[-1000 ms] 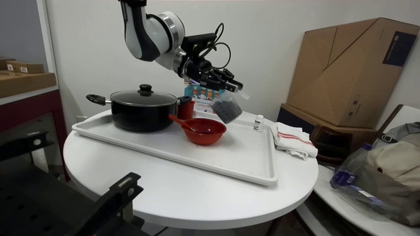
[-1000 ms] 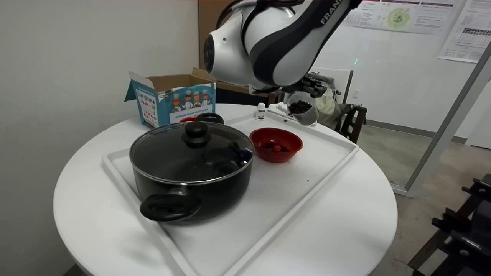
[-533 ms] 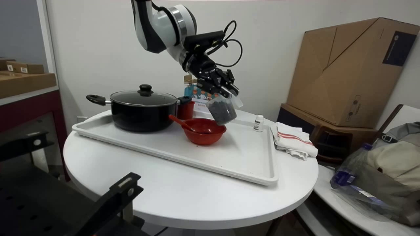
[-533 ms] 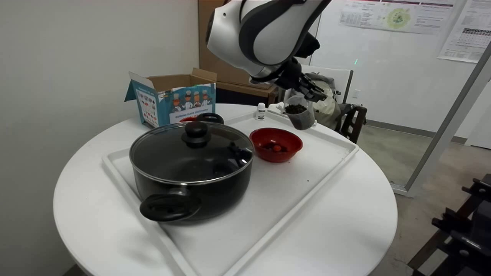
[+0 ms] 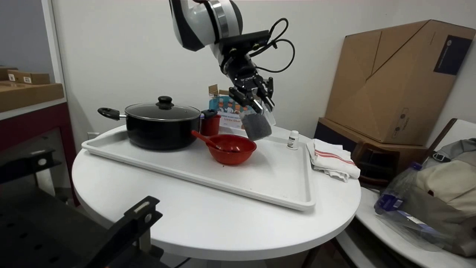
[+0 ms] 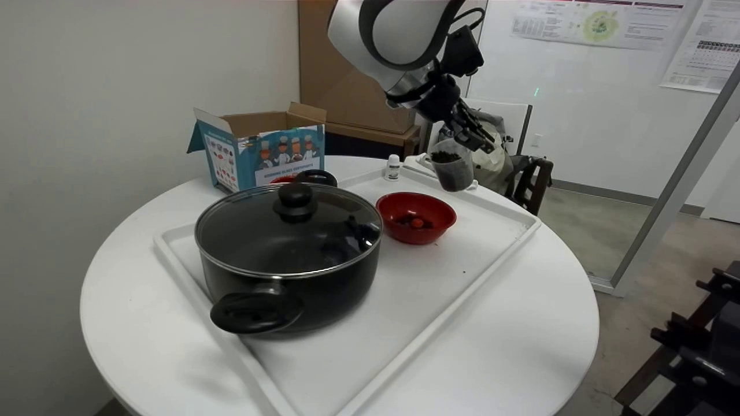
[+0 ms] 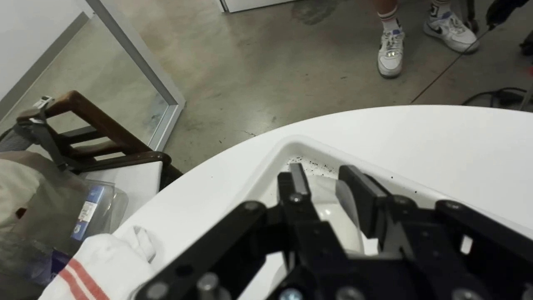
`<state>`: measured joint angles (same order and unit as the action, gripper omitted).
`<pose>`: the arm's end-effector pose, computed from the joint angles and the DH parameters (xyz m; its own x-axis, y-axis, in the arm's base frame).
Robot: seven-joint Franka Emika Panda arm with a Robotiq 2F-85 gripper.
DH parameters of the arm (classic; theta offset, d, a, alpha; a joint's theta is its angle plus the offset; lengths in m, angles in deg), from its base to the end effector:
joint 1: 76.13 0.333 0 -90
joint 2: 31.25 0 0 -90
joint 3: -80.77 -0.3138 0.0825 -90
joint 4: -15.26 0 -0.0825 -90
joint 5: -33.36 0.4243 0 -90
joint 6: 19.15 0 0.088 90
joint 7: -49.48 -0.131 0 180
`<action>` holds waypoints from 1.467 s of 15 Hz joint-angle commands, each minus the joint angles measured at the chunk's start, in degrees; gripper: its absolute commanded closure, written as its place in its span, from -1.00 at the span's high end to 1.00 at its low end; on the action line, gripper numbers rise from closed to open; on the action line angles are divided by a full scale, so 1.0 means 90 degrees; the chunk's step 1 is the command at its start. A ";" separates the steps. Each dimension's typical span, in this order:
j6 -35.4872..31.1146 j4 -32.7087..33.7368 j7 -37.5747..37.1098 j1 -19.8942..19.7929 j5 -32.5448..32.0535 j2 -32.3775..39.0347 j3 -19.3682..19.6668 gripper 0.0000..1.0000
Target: Pour some of the contents of the jug into the red bowl
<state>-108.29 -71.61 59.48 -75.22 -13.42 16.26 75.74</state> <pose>0.6510 -0.0338 0.1169 0.5960 0.2041 -0.7766 0.6749 -0.6513 0.3469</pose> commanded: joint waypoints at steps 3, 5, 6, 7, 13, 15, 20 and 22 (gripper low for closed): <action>-0.0403 0.0300 -0.0135 -0.0506 0.1181 -0.0121 0.0393 -0.81; -0.0767 0.0278 -0.0110 -0.0613 0.1435 -0.0096 0.0519 -0.82; -0.0939 0.0276 -0.0110 -0.0629 0.1510 -0.0067 0.0575 -0.83; -0.1086 0.0287 -0.0115 -0.0644 0.1597 -0.0032 0.0630 -0.83; -0.1727 0.0260 0.0009 -0.0814 0.2546 0.0273 0.0748 -0.83; -0.1817 0.0221 0.0023 -0.0914 0.2892 0.0365 0.0781 -0.83; -0.1887 0.0138 0.0039 -0.1215 0.3451 0.0536 0.0935 -0.83; -0.1816 0.0145 0.0139 -0.1363 0.3650 0.0601 0.0933 -0.83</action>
<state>-124.28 -69.98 59.01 -86.09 16.16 21.39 83.78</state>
